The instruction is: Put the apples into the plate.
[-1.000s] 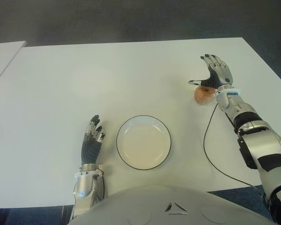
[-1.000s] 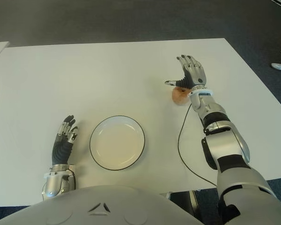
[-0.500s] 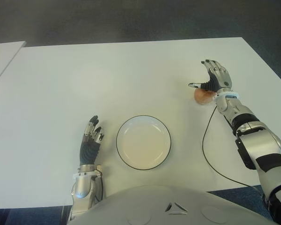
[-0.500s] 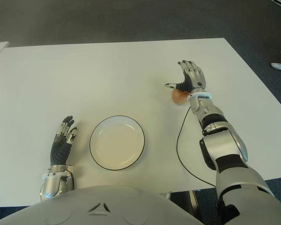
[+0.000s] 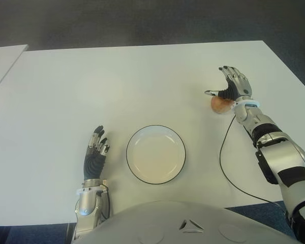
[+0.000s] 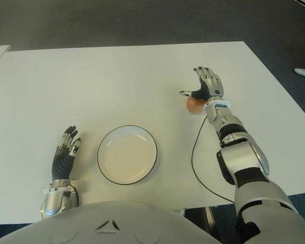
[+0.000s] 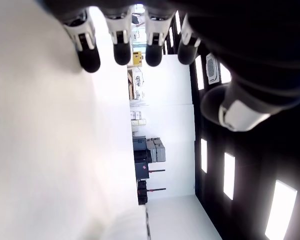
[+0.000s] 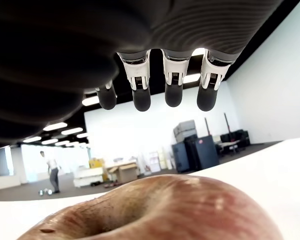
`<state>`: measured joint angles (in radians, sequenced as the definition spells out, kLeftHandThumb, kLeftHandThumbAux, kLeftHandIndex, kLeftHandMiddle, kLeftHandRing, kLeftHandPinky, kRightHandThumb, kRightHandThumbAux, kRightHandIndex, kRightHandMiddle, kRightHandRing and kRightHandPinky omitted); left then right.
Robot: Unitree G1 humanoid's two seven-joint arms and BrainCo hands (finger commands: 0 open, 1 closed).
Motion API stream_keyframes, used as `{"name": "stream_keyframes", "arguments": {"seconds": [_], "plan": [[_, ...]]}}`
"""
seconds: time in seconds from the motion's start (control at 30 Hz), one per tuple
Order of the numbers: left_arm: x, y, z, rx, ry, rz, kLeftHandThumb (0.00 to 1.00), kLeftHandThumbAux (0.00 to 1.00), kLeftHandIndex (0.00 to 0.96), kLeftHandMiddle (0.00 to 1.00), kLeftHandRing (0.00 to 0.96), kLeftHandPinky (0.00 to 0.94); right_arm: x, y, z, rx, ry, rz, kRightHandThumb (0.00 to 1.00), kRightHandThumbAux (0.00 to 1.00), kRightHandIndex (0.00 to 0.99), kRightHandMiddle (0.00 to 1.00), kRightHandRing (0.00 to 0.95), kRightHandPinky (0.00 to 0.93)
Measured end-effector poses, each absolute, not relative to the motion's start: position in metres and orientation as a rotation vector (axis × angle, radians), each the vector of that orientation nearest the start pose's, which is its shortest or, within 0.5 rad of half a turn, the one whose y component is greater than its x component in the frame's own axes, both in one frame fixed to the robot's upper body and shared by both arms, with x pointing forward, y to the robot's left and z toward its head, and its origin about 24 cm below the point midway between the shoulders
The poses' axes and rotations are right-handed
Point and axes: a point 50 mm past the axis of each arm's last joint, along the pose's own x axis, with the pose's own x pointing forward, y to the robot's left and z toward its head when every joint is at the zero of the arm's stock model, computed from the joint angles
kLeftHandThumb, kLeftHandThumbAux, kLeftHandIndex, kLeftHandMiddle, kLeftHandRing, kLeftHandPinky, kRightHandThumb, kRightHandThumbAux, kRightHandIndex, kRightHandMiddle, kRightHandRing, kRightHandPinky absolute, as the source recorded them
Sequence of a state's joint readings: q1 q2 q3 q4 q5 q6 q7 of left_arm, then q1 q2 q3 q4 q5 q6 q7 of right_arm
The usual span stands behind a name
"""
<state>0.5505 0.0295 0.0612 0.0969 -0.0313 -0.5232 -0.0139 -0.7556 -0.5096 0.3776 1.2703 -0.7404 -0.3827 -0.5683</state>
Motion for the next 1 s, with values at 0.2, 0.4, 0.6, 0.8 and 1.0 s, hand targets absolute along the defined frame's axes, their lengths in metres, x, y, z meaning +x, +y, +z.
{"name": "stream_keyframes", "arguments": {"seconds": [0.2,0.4,0.6,0.8,1.0], "plan": [[0.113,0.197,-0.026,0.061,0.099,0.192,0.05,0.499,0.0,0.0,0.0,0.014,0.35,-0.247,0.053,-1.369,-0.123,-0.063,0.321,0.409,0.05,0.039,0.008,0.004],[0.114,0.198,-0.026,0.065,0.092,0.194,0.055,0.499,0.0,0.0,0.0,0.009,0.35,-0.248,0.052,-1.357,-0.109,-0.06,0.312,0.407,0.052,0.039,0.009,0.017],[0.114,0.198,-0.026,0.065,0.089,0.195,0.053,0.492,0.0,0.0,0.0,0.009,0.349,-0.247,0.049,-1.343,-0.093,-0.058,0.316,0.412,0.055,0.04,0.009,0.011],[0.114,0.199,-0.025,0.066,0.087,0.186,0.049,0.475,0.0,0.0,0.0,0.001,0.345,-0.245,0.04,-1.336,-0.067,-0.047,0.326,0.421,0.057,0.043,0.013,0.024],[0.112,0.202,-0.025,0.075,0.089,0.18,0.049,0.479,0.0,0.0,0.0,0.0,0.339,-0.241,0.026,-1.329,-0.022,-0.035,0.337,0.426,0.062,0.04,0.01,0.009]]}}
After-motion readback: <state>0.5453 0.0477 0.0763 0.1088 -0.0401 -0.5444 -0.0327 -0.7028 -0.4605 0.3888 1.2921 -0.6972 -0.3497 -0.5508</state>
